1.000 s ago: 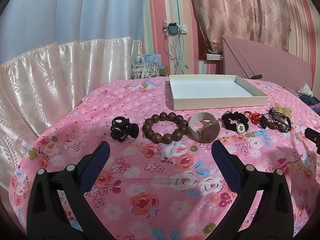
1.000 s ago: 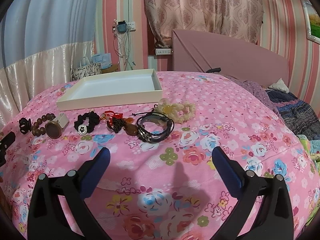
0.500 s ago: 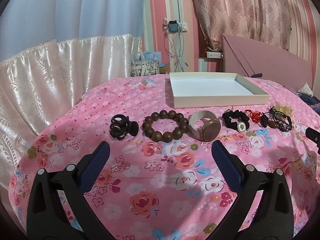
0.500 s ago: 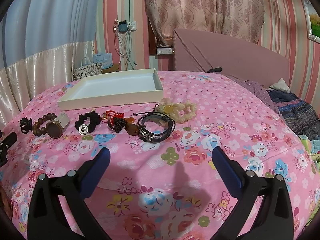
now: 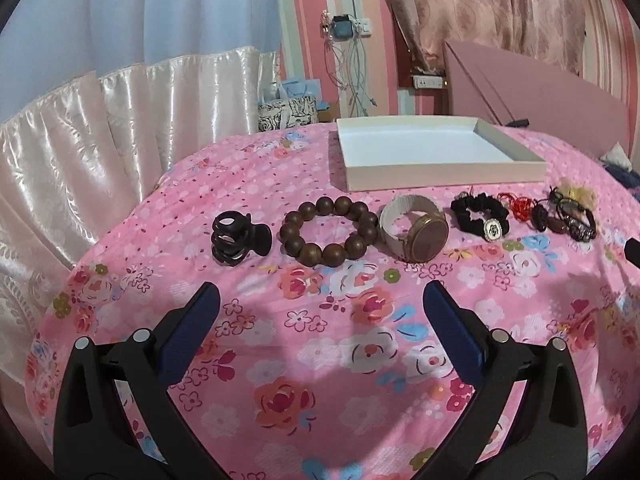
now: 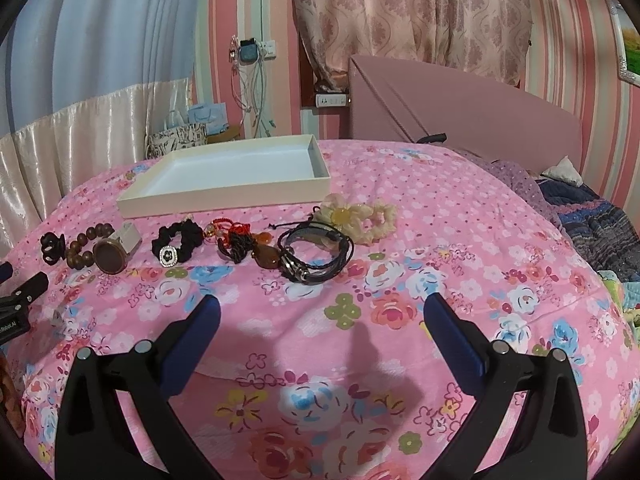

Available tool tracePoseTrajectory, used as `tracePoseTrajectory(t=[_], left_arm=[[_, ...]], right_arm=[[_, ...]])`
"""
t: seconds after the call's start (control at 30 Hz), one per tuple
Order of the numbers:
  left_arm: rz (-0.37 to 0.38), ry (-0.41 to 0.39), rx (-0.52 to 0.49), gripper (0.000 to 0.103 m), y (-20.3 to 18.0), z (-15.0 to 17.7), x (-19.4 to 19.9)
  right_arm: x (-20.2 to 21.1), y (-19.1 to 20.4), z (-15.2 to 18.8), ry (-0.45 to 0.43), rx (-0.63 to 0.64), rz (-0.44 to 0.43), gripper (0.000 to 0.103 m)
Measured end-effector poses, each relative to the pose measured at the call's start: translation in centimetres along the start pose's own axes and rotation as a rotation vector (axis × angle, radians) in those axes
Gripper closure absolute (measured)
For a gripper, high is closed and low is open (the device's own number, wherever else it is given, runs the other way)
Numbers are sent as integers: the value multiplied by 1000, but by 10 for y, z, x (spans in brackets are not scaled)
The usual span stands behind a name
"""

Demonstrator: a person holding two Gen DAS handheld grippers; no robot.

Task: Organize jewelry

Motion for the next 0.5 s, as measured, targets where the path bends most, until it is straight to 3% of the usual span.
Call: tracePoseTrajectory(t=[0.13,0.37,0.5], left_arm=[[-1,4,-6,3,-2,-2,-2],[80,34,41,3,-15,-11,-2],[91,30,5,3,-33,-19,-4]], right_arm=[[-2,2,0,9,8,-1,2],[-8,3,-2,32,22,-38,2],[-13,0,-7,46,23,-55,2]])
Point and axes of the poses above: each gripper's, at about its wrist camera, not at the fingertips, and x roughly against the way its jaws point, y to its left, z to its underside, the point moved 1 cm from there along -x, roughly the way its jaws point, and after that the axes turned 9 degrees about x, right-handed, at the moved point
